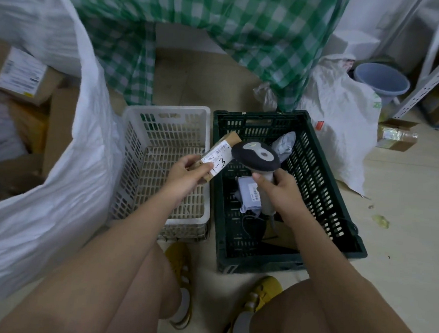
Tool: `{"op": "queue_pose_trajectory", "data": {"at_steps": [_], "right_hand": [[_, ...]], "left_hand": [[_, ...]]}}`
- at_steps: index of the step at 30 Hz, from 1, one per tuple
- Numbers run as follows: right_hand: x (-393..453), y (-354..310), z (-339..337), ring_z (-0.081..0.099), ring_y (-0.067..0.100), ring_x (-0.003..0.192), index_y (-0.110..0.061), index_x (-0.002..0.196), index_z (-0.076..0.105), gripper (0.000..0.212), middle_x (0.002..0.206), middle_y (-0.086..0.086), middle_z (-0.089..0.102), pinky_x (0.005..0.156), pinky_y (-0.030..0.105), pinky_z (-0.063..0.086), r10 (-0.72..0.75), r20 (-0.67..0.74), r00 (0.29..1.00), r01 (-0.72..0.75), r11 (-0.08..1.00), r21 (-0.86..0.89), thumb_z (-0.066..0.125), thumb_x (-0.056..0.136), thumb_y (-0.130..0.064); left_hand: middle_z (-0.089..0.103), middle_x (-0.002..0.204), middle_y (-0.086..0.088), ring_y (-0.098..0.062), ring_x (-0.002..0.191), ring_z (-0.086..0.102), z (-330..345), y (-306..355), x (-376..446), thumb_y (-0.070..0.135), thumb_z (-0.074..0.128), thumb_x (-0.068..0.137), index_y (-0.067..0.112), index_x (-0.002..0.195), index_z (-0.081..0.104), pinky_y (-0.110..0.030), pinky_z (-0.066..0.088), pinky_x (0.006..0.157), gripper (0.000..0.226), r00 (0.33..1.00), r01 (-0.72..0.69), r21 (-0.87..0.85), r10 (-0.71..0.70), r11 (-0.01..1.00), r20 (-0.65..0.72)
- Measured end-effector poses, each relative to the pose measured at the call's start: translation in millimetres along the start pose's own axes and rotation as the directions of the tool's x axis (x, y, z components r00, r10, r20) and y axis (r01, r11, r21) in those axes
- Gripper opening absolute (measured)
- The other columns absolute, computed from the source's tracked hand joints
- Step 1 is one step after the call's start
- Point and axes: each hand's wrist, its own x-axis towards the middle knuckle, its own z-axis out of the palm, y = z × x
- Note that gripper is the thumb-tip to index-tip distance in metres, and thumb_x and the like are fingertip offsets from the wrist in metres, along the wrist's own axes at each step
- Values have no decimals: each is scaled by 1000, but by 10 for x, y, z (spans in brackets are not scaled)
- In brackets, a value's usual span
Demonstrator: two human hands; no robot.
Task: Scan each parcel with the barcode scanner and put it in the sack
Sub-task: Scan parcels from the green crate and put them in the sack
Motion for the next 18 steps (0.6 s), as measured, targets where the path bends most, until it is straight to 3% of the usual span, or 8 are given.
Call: {"op": "queue_pose_trajectory", "data": {"at_steps": [3,7,9,11,14,15,18], "right_hand": [[-93,-174,42,60,27,104,-7,121,56,31,107,7,64,82,35,47,-30,-141,990,42,995,86,62,93,-19],[-274,-609,73,55,20,113,-13,124,53,32,118,1,60,98,39,46,-121,-230,966,156,977,144,60,94,-21],[-355,-880,133,54,16,113,-19,121,52,28,114,-7,59,99,38,45,-175,-230,957,213,965,153,60,94,-22],[-420,-1159,250,54,17,115,-15,126,53,34,121,-3,60,99,37,45,-234,-216,948,268,953,142,60,94,-24],[-516,-1574,519,57,16,112,-12,130,53,37,125,2,61,94,33,47,-285,-168,944,312,936,162,59,95,-22],[-539,-1698,625,58,17,111,-12,128,54,36,123,3,62,94,35,48,-294,-146,945,316,934,166,59,95,-22],[-588,-2026,961,60,21,111,-12,127,55,37,122,6,64,98,41,49,-314,-90,945,324,936,137,61,93,-24]], "left_hand": [[57,121,1,-2,85,60,-51,240,-245,29,70,86,19,130,52,-18,52,70,49,990,-116,36,118,993,-73],[56,120,3,-9,100,59,-319,670,-594,40,71,83,27,125,53,-23,52,82,47,941,-305,137,320,942,-106],[55,124,2,-11,103,58,-512,875,-768,47,72,78,34,118,53,-30,53,87,46,905,-374,155,396,914,-152],[54,124,0,-11,101,60,-700,1068,-977,51,71,76,37,116,53,-31,54,86,46,873,-430,129,448,894,-193],[54,118,3,-2,94,59,-1008,1330,-1256,39,72,82,28,121,54,-13,51,71,44,814,-521,87,525,849,-247],[55,117,4,-2,95,59,-1128,1404,-1340,38,72,82,28,119,54,-13,50,72,43,793,-544,85,544,835,-274],[56,123,1,-11,107,60,-1586,1504,-1431,53,72,70,36,113,54,-32,54,89,50,748,-560,87,548,824,-374]]}}
